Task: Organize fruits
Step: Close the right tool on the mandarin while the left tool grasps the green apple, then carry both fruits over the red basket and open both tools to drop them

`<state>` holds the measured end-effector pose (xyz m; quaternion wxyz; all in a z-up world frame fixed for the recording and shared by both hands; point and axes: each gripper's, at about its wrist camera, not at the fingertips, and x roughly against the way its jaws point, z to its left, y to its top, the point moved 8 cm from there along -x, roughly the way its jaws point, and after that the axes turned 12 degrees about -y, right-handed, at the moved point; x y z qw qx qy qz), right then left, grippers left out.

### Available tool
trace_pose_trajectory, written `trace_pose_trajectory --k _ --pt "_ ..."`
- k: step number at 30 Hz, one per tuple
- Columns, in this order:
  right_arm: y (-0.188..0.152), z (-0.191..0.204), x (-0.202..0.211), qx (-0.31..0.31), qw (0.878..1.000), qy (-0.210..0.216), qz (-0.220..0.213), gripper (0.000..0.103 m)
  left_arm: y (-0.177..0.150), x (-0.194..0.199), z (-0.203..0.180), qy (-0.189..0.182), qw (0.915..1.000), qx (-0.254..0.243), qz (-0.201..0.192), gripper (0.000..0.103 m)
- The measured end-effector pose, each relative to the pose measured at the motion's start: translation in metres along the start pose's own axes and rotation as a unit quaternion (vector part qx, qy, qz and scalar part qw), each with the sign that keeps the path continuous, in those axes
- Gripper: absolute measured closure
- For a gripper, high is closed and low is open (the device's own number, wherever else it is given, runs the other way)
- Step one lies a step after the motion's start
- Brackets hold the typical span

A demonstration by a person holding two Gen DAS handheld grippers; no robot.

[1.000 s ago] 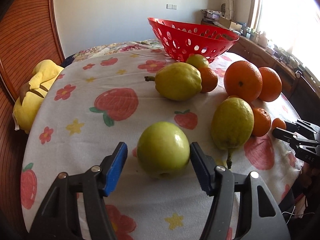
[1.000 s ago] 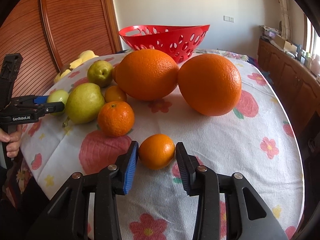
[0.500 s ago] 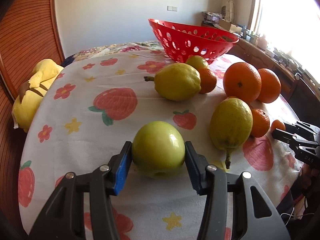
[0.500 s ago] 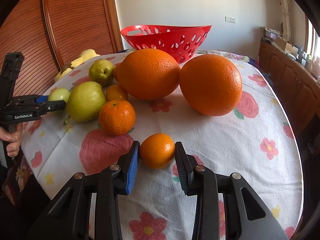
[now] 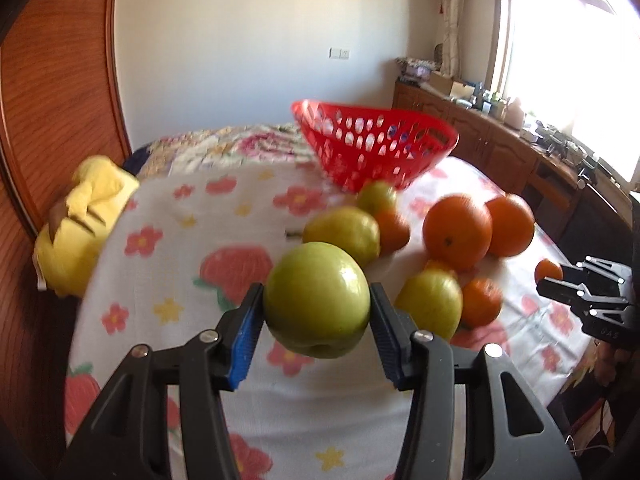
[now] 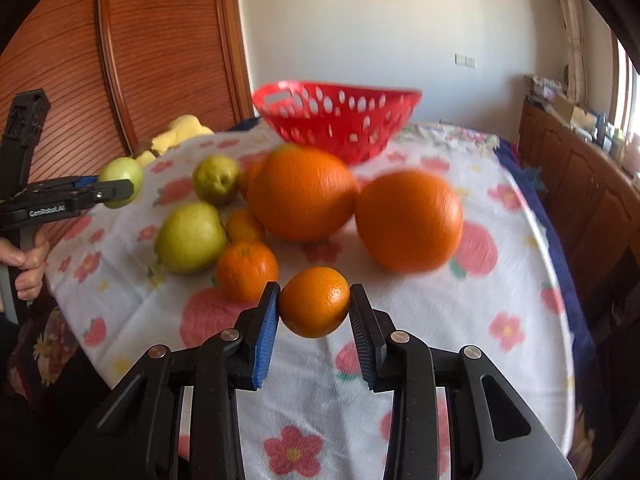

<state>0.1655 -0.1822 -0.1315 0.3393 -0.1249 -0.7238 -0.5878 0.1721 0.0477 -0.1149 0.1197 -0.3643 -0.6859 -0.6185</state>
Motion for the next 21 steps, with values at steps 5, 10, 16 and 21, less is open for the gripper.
trace_pose_trajectory --k 5,10,16,21 --pt "0.051 -0.002 0.013 0.029 0.999 -0.003 -0.041 0.069 0.043 -0.002 -0.014 -0.01 0.9994 -0.026 -0.022 0.053" --pt "0.103 -0.007 0.01 0.045 0.997 0.002 -0.067 0.069 0.089 -0.017 -0.027 -0.017 0.9979 -0.049 -0.039 0.053" --pt "0.157 -0.018 -0.022 0.049 0.996 0.013 -0.069 0.069 0.128 -0.06 -0.032 -0.029 0.9976 -0.058 -0.025 0.053" --pt "0.178 -0.023 -0.059 0.055 0.997 0.026 -0.043 0.069 0.15 -0.097 -0.029 -0.038 0.9977 -0.055 -0.004 0.053"
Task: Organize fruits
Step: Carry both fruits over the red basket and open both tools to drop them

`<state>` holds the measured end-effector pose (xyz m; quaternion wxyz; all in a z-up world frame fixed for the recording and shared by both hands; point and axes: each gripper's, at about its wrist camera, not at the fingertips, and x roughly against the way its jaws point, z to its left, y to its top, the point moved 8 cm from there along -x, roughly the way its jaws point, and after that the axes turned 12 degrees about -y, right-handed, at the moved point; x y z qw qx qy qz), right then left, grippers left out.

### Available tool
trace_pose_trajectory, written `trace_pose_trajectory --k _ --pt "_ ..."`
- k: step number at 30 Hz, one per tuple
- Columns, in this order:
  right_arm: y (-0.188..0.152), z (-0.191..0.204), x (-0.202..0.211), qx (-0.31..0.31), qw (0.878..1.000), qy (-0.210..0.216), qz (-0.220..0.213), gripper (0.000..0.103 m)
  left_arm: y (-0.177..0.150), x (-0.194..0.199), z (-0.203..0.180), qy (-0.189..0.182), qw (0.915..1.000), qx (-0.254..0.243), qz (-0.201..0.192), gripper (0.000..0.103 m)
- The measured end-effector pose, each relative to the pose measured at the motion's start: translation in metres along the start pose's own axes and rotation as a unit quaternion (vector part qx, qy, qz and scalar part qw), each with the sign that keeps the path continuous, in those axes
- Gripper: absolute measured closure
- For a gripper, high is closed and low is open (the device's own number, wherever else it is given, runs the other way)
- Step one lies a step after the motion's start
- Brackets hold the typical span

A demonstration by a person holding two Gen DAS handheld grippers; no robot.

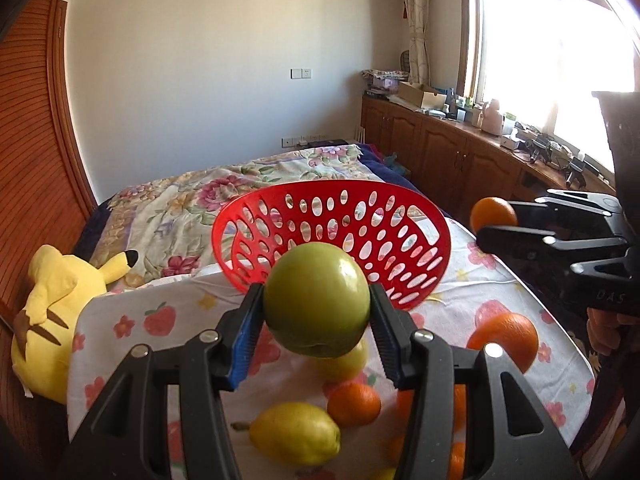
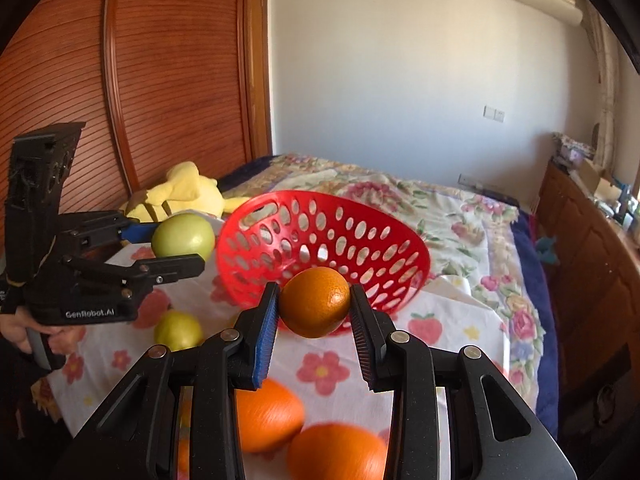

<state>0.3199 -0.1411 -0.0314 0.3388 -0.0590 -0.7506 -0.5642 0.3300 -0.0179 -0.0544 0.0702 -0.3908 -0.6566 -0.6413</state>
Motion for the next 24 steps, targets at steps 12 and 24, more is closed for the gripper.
trace_pose_trajectory --k 12,24 --pt "-0.01 0.004 -0.08 0.022 0.996 0.032 0.075 0.069 -0.003 -0.06 -0.004 -0.009 0.9982 -0.014 0.057 0.052" --pt "-0.009 0.003 -0.099 0.021 0.994 0.045 0.093 0.069 0.003 -0.062 0.003 -0.019 0.9984 -0.007 0.052 0.048"
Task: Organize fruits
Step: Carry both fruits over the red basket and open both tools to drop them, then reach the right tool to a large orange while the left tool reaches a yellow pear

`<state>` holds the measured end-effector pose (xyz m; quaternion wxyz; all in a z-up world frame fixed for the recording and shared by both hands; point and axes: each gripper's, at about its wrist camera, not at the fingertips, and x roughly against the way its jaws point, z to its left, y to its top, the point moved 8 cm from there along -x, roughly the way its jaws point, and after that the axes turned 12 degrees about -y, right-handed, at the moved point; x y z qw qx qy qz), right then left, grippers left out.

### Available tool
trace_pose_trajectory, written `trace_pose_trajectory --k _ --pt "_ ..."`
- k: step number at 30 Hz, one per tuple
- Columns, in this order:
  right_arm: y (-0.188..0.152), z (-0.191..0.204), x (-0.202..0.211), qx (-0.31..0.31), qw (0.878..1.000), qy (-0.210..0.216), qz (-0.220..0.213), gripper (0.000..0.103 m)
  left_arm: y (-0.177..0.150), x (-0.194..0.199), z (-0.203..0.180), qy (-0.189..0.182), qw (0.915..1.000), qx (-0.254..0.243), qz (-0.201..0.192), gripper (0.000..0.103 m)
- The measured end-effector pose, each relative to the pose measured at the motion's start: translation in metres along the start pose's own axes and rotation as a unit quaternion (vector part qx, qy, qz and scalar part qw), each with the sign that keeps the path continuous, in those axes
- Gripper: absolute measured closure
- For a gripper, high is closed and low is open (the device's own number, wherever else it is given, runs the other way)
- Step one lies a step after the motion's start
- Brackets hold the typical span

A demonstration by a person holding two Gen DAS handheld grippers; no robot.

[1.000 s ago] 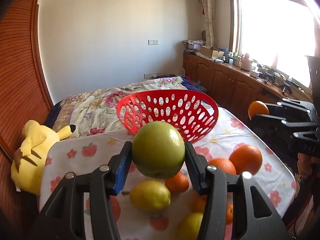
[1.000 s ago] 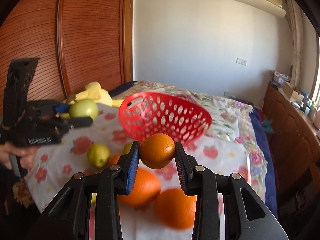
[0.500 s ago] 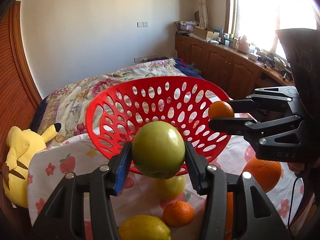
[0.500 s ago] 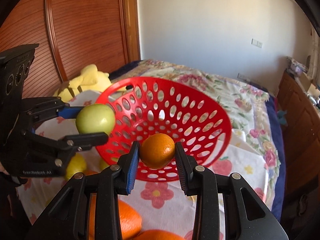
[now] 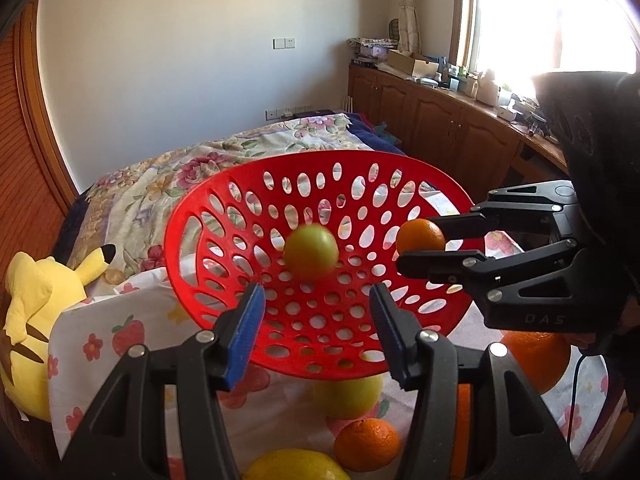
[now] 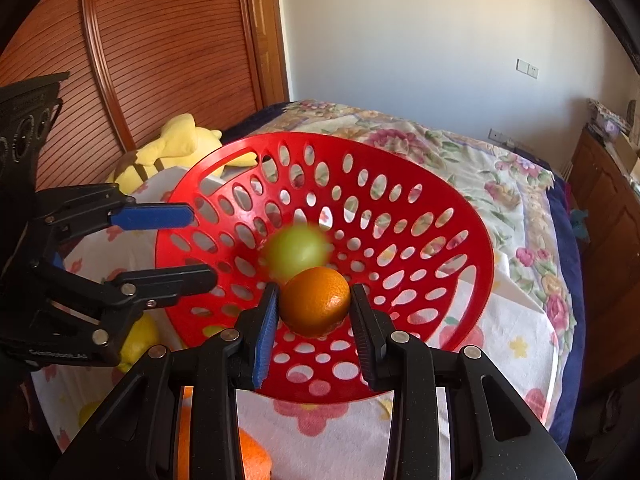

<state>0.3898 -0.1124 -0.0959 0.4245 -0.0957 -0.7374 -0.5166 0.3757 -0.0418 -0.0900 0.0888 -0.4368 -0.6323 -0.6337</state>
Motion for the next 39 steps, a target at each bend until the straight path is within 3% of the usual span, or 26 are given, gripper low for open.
trace_pose_trajectory --k 11,21,31,39 --pt "0.0 0.008 -0.013 0.006 1.0 -0.003 0.026 0.068 -0.016 0.036 0.002 0.001 0.9994 0.012 -0.033 0.045" --pt "0.002 0.004 -0.011 -0.012 0.999 -0.013 0.033 0.066 -0.038 0.059 0.004 0.006 0.9991 0.018 -0.039 0.044" --pt "-0.02 0.0 0.049 -0.052 0.998 -0.03 -0.016 0.06 -0.072 0.083 -0.007 0.005 0.9984 0.03 -0.049 0.04" --pt "-0.055 0.004 0.088 -0.066 0.995 -0.064 -0.033 0.043 -0.105 0.096 -0.027 0.012 0.9988 0.023 -0.043 0.04"
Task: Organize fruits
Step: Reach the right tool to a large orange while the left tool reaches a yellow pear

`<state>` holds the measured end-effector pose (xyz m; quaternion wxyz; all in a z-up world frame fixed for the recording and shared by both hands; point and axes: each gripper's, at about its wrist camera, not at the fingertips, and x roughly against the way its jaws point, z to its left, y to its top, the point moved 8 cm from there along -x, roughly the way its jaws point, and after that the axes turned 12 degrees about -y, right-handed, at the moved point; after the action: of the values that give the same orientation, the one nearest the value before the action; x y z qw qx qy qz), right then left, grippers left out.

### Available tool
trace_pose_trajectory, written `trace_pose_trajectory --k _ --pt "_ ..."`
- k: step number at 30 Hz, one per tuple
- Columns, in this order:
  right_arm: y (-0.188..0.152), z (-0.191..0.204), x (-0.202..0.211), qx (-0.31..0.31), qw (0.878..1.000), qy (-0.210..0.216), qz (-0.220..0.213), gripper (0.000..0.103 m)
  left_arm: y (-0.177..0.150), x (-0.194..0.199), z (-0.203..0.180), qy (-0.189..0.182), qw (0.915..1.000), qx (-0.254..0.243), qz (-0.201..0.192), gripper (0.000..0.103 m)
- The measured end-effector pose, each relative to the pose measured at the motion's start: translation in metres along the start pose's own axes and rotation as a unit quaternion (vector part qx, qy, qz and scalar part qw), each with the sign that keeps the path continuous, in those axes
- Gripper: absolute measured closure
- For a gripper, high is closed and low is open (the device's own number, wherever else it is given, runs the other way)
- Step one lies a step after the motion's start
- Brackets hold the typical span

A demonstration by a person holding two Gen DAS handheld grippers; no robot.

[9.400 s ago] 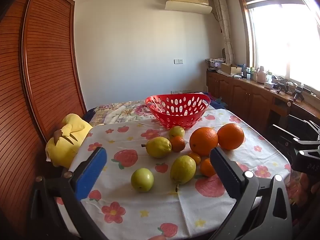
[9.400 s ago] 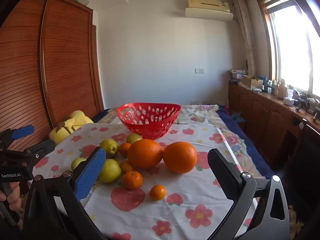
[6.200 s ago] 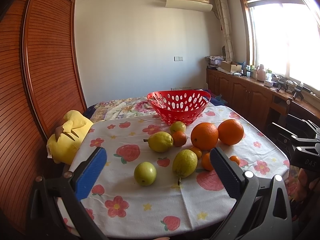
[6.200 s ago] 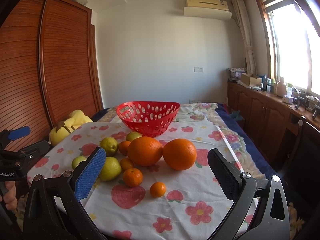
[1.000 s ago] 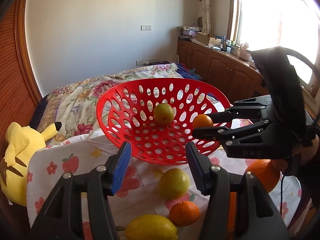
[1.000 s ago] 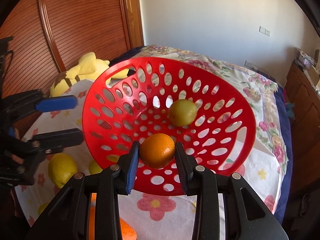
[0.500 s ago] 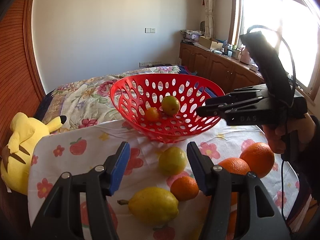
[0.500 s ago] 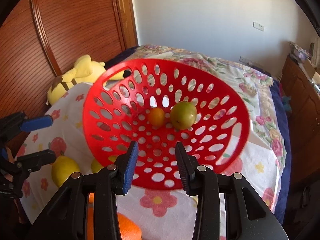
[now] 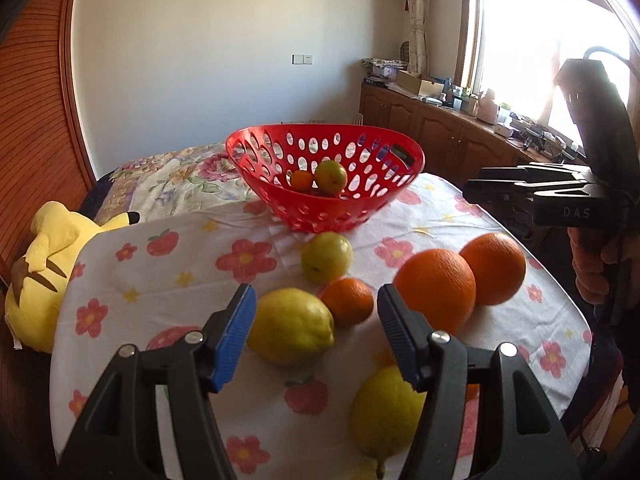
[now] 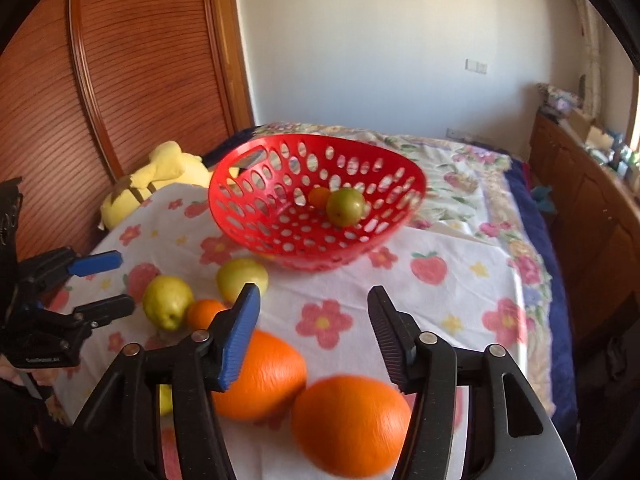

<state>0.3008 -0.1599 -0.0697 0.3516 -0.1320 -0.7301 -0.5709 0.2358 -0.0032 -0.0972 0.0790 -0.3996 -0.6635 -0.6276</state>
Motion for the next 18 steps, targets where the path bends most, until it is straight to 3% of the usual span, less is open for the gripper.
trace_pose_trajectory --k 5,18 --pt "-0.021 -0.003 0.013 -0.006 1.0 -0.015 -0.002 0.031 -0.019 0.008 -0.01 -0.009 0.9999 0.009 -0.001 0.039" --pt "-0.063 -0.013 0.031 -0.035 0.999 -0.034 -0.002 0.027 -0.063 -0.001 -0.036 -0.025 0.9997 0.005 0.007 0.039"
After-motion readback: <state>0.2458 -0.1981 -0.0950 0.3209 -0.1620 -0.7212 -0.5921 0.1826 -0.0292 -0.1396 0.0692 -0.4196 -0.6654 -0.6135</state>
